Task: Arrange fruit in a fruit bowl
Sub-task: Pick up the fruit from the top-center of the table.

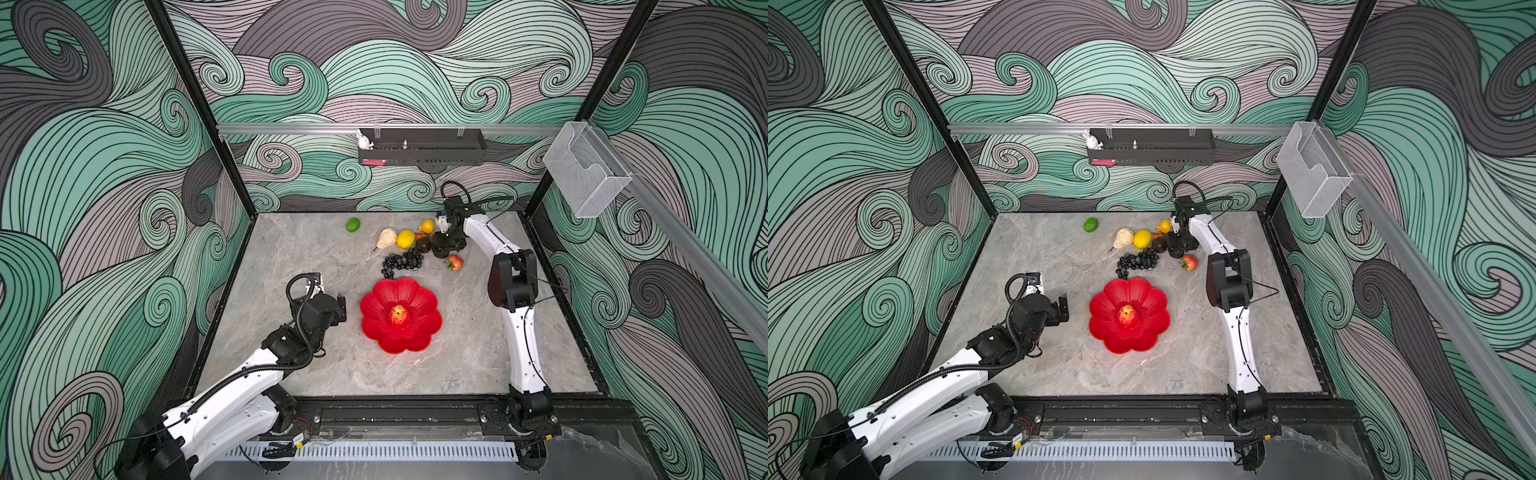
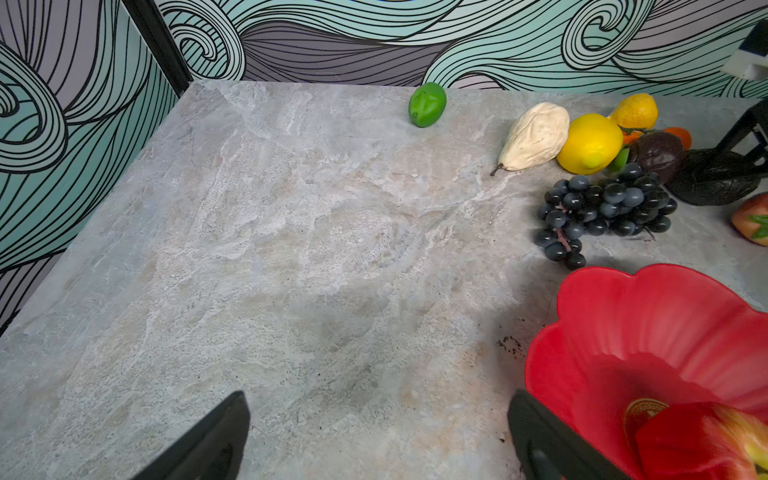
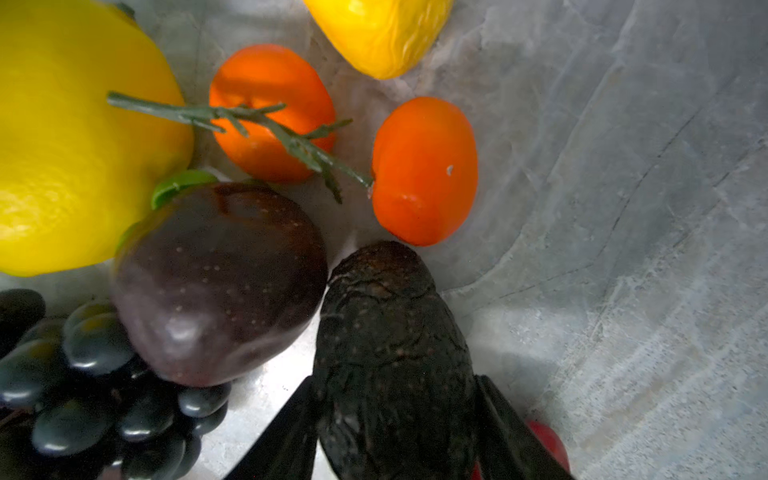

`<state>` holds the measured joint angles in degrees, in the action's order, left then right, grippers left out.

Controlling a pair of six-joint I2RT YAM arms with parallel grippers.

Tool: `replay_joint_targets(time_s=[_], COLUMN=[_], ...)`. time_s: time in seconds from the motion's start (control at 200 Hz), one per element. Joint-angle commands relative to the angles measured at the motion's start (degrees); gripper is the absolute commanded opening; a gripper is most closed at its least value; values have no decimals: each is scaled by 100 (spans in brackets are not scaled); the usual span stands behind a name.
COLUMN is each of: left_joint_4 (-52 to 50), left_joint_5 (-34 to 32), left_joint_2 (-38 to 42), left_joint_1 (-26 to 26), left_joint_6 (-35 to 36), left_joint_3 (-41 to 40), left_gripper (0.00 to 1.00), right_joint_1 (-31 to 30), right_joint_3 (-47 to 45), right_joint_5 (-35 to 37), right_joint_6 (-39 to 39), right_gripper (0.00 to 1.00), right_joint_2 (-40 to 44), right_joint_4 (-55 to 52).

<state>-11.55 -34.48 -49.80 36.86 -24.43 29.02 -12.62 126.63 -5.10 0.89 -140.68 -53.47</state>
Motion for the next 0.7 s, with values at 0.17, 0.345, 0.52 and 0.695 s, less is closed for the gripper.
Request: replay_joint_targets(time_s=[0.17,0.345,0.52,0.695], left_joint_4=[4,33,-110,-102], left_joint_5=[-103,-25,-33,-24], left_joint_2=[-82,-145,-271,-258], left_joint_1=[-30,-34,-37,-38], left_joint_6=[41,91,51,55], left_joint_3=[245,265,386,382], left_gripper=[99,99,99,99], right_joint_1=[21,18,8,-36], right_joint_3=[-137,-803,-1716,-3060], right_joint_5=[-93,-145,-415,-922], right_joint_6=[-61,-127,-361,-967], right_gripper=[54,53,53,51], right_joint_2=[395,1059,1892,2935], right_joint_4=[-150,-43,352,1089])
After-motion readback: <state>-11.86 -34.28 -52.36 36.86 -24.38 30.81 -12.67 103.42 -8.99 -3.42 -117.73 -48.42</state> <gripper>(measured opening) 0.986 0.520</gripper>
